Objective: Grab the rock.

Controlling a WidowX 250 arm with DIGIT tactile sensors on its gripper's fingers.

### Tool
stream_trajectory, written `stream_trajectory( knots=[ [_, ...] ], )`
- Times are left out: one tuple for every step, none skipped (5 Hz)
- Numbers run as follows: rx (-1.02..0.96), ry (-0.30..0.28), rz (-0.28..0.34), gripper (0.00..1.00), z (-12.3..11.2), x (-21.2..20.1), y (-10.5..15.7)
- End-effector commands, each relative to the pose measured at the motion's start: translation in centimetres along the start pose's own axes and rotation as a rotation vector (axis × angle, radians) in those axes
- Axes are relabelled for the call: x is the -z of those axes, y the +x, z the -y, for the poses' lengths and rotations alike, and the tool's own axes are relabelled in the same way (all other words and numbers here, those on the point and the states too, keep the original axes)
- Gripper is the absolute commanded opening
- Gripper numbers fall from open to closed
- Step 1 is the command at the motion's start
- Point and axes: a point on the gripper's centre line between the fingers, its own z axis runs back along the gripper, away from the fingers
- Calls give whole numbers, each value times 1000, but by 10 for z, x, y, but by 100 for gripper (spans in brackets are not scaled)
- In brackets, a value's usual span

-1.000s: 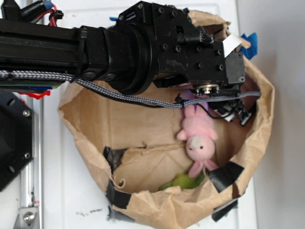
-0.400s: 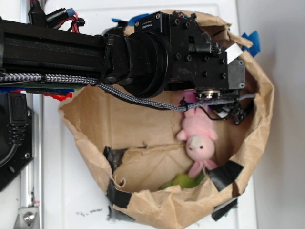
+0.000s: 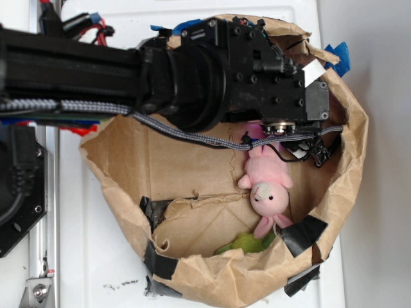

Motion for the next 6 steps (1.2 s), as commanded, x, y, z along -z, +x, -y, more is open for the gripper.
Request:
stream_trajectory(
  knots=[
    [118,-78,-135,0,-1,-58,4],
    [363,-123,-154,0,3,-109,-10],
    [515,-286,-297,0,4,-151,-27],
    [559,-239,-207,0,3,-172,-38],
    [585,-198,-178,0,0,-176,-40],
    [568,-183,-168,0,-1,-174,-34]
  ],
)
